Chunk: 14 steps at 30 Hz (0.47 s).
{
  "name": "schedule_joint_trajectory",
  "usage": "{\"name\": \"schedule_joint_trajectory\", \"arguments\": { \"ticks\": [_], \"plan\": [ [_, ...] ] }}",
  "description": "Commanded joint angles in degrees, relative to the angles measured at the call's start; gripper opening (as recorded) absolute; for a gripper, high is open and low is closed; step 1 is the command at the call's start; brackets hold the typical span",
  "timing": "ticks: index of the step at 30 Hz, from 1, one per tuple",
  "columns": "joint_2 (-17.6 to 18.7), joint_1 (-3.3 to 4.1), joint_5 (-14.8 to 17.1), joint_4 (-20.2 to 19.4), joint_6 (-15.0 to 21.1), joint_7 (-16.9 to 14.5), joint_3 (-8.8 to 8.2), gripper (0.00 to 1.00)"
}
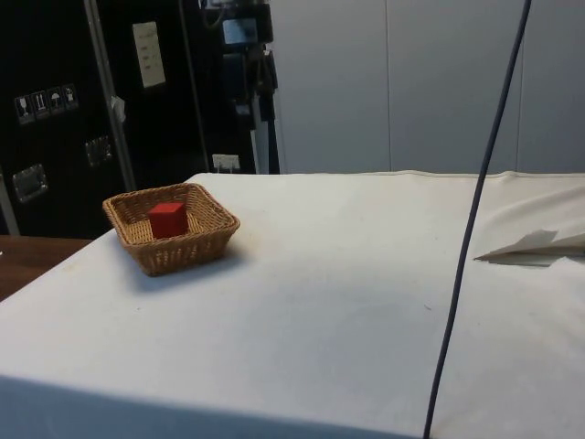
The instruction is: Pick up the cube and place it into the basket.
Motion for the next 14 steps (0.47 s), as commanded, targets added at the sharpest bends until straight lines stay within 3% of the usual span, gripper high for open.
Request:
{"name": "schedule_joint_trajectory", "arguments": {
  "ticks": [1, 4, 5, 9, 14],
  "plan": [
    [-0.69, 0.17, -1.55, -0.86, 1.15, 1.43, -0.06, 1.00],
    [-1.20, 0.11, -3.09, -1.60, 1.66, 2.81, 0.00, 1.00],
    [-0.80, 0.00, -2.01, -1.03, 0.69, 1.83, 0.11, 1.00],
    [-1.43, 0.11, -4.01, -1.89, 1.78, 4.13, 0.06, 1.00],
    [-1.26, 0.06, -3.72, -1.66, 1.38, 4.58, 0.11, 1.00]
  ]
}}
